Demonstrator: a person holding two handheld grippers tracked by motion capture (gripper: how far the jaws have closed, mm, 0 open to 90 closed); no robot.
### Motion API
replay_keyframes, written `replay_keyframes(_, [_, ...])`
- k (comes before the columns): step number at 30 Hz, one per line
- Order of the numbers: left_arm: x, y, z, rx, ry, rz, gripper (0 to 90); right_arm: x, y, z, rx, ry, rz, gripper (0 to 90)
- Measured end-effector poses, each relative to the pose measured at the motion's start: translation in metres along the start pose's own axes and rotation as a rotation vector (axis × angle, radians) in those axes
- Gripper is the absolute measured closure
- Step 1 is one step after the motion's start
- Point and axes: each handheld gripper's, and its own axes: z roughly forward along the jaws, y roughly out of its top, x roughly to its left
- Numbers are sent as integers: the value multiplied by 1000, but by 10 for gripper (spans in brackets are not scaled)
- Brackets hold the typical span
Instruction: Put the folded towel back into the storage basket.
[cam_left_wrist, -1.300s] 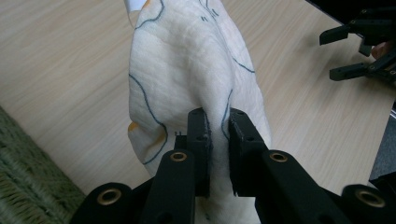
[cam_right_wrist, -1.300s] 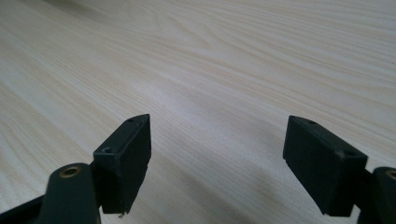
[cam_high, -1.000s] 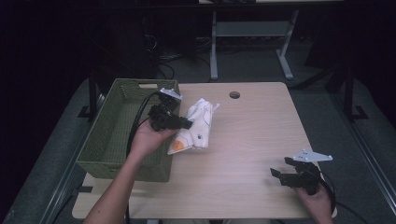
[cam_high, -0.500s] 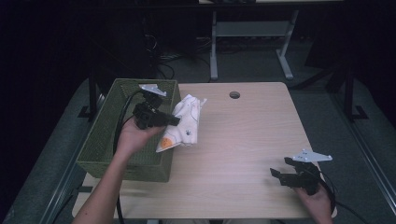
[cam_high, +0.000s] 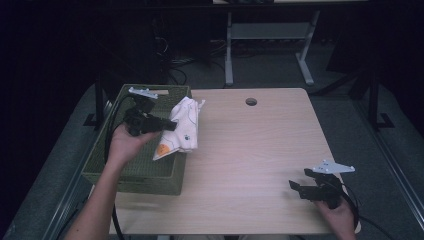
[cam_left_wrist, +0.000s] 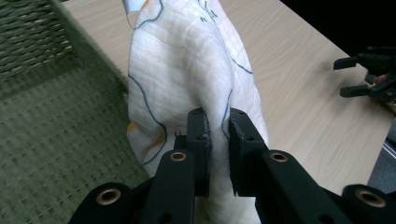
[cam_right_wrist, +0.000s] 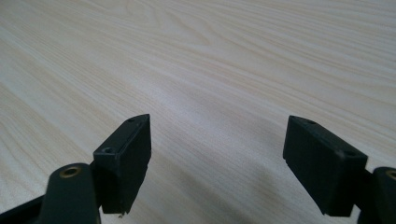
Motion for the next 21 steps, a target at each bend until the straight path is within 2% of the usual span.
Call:
replay_keyframes(7, [15, -9, -10, -8, 7, -39, 807, 0, 0, 0, 4, -1, 1, 229])
replay_keyframes(12, [24, -13, -16, -8, 14, -50, 806, 0, 0, 1, 8, -3, 1, 229])
replay_keyframes(21, [39, -21, -25, 22, 20, -66, 806, 0, 0, 2, 13, -6, -1, 229])
